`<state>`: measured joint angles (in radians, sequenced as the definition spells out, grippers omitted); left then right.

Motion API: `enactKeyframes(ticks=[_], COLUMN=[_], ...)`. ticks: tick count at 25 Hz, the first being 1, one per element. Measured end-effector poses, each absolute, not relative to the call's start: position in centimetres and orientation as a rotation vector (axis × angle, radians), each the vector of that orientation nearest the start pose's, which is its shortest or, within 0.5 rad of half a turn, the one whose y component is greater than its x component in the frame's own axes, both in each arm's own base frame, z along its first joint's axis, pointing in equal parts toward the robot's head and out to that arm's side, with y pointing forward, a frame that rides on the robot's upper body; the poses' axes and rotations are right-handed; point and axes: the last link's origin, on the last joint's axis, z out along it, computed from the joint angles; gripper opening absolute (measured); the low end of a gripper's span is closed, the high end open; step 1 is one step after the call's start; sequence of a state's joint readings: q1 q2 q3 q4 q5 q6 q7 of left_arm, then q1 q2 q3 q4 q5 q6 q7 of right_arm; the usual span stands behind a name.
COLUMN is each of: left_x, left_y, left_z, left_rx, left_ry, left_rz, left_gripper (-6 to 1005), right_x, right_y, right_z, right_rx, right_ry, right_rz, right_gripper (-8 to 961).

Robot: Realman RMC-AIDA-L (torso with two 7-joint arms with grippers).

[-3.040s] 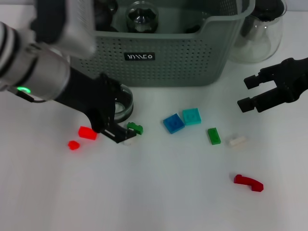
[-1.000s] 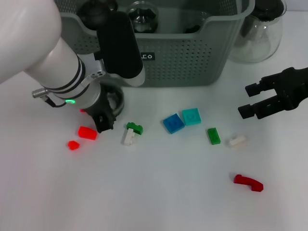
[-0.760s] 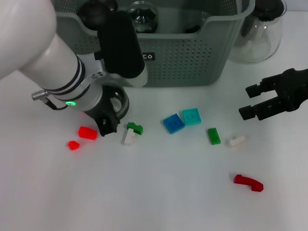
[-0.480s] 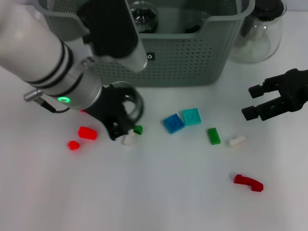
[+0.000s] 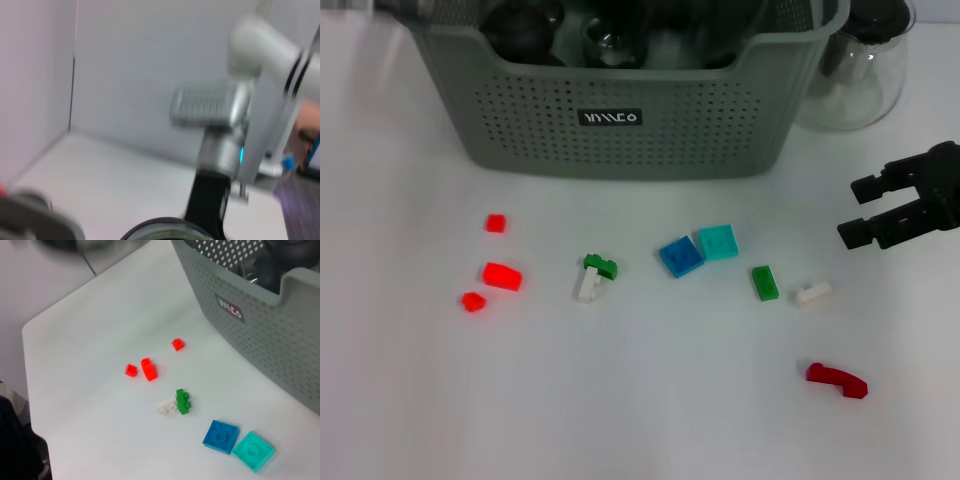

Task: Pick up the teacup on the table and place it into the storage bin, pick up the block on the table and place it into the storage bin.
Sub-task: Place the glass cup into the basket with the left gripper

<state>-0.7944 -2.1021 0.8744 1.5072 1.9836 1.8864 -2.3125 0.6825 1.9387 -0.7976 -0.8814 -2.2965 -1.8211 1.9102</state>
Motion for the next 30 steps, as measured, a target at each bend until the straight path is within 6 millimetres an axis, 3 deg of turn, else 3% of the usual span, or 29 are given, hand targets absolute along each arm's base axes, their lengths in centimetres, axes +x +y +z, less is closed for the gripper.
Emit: enactKeyframes(ticks=[4, 8, 11, 15, 20, 21, 22, 25, 30], left_x=[-3.8, -5.8, -6.8, -7.9, -8.2, -8.3, -8.4, -8.5, -9.3], left_y=[39.1, 44.9, 46.5, 47.8, 48.1, 48.0, 47.9, 47.9, 48.2], left_z=[9.9, 8.9, 7.9, 5.9, 3.2, 2.2, -0.1, -2.0, -4.1], left_rx=[-2.869, -2.672, -2.609, -2.527, -2.482, -2.481, -2.477, -2.460, -2.405], left_ry=[-0.500, -0.655, -0.690, -0.681, -0.639, -0.623, -0.580, -0.550, -0.530], left_rz=[-0.481, -0.361, -0.303, -0.195, -0.063, -0.026, 0.056, 0.121, 0.179], left_gripper=[49, 50, 51, 52, 53, 53, 53, 54, 55], right_x=[23.2, 23.3, 23.2, 22.7, 22.3, 22.3, 22.3, 22.3, 22.4], right_y=[35.2, 35.3, 35.4, 35.5, 35.7, 35.8, 35.8, 35.7, 35.5], right_z=[6.6, 6.7, 6.6, 6.3, 6.1, 6.0, 6.0, 5.8, 5.4], right_rx=[-2.965, -2.958, -2.956, -2.969, -2.977, -2.976, -2.976, -2.983, -2.992], right_ry=[0.931, 0.939, 0.939, 0.923, 0.899, 0.896, 0.895, 0.894, 0.880], right_rz=[0.122, 0.127, 0.130, 0.134, 0.130, 0.130, 0.130, 0.129, 0.131], right_gripper=[909, 909, 908, 908, 908, 908, 908, 908, 908])
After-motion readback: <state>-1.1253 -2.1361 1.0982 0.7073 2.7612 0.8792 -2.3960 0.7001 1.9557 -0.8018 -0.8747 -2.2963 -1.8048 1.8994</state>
